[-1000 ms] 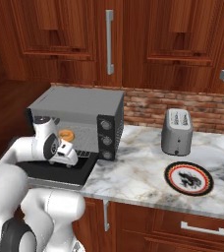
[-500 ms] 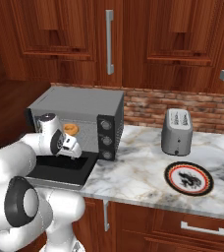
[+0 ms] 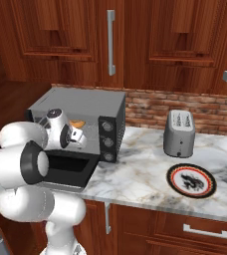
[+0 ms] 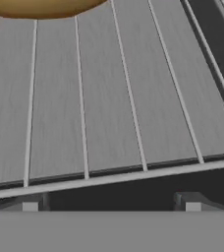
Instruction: Pick up the bagel from the plate, place it on the toaster oven rack, close the door, and set the timer.
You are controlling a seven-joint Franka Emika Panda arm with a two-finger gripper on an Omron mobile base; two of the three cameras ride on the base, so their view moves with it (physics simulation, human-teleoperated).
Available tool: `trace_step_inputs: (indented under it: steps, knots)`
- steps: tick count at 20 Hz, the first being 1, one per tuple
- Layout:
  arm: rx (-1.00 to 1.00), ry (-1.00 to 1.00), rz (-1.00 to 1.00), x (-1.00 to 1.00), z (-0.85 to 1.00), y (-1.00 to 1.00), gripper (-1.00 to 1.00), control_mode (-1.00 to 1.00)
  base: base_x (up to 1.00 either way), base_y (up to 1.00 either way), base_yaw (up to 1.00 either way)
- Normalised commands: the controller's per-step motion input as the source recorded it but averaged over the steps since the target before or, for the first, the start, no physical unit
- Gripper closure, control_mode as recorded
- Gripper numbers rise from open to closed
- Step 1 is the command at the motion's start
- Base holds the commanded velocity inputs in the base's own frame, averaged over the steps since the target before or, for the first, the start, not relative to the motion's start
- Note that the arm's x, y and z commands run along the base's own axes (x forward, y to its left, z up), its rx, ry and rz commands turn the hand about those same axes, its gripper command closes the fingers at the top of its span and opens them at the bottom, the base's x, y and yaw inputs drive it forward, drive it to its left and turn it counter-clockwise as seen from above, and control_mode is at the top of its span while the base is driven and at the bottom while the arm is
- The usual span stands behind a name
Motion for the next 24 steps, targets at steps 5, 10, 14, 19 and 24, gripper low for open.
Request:
trace_step_inputs:
  steps: [5, 10, 14, 19, 24]
  knots:
    - [0.0, -0.17, 0.0, 0.04, 0.46, 0.0, -1.0, -1.0, 0.0, 0.0, 0.0]
    - [-0.03, -0.19, 0.04, -0.93, 0.39, -0.02, -1.0, -1.0, 0.0, 0.0, 0.0]
    - [-0.05, -0.03, 0.06, -1.0, 0.26, -0.06, -1.0, -1.0, 0.0, 0.0, 0.0]
    - [-0.01, 0.03, 0.05, -1.0, 0.33, -0.1, -1.0, -1.0, 0.0, 0.0, 0.0]
    - [0.0, 0.18, 0.04, -1.0, 0.64, -0.01, -1.0, -1.0, 0.0, 0.0, 0.0]
